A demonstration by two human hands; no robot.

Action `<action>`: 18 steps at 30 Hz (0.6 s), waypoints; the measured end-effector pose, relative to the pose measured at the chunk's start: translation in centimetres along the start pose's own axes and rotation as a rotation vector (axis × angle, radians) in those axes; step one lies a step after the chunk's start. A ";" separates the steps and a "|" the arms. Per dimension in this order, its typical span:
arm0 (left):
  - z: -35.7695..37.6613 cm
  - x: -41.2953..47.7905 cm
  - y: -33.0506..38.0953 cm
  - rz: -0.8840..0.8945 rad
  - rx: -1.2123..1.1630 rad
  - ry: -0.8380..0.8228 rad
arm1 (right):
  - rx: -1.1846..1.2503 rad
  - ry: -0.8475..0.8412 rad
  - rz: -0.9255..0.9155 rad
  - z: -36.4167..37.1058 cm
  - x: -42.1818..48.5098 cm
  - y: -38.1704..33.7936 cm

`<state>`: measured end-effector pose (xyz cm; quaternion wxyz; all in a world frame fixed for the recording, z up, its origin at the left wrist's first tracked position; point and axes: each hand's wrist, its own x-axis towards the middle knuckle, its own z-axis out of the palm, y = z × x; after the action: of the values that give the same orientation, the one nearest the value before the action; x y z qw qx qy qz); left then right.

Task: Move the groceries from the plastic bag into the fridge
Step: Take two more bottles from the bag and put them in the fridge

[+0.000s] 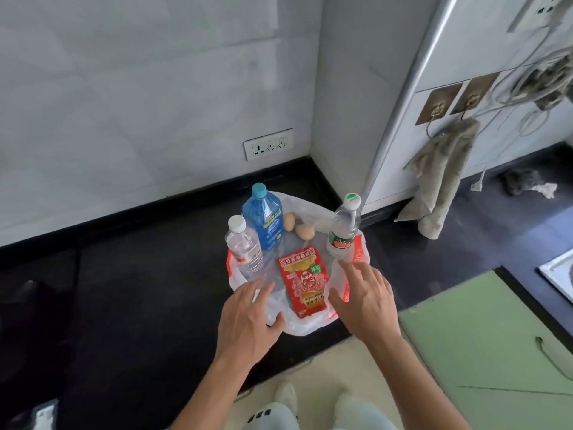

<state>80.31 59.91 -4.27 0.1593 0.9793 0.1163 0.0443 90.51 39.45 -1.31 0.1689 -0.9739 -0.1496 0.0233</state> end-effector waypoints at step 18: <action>0.2 9.4 -1.6 -0.628 -0.713 0.333 | 0.578 0.009 0.239 1.9 13.3 3.1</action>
<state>89.07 63.57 -4.50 0.4688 0.7614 0.4068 0.1870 103.90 41.29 -4.03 0.4354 -0.8964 -0.0206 0.0803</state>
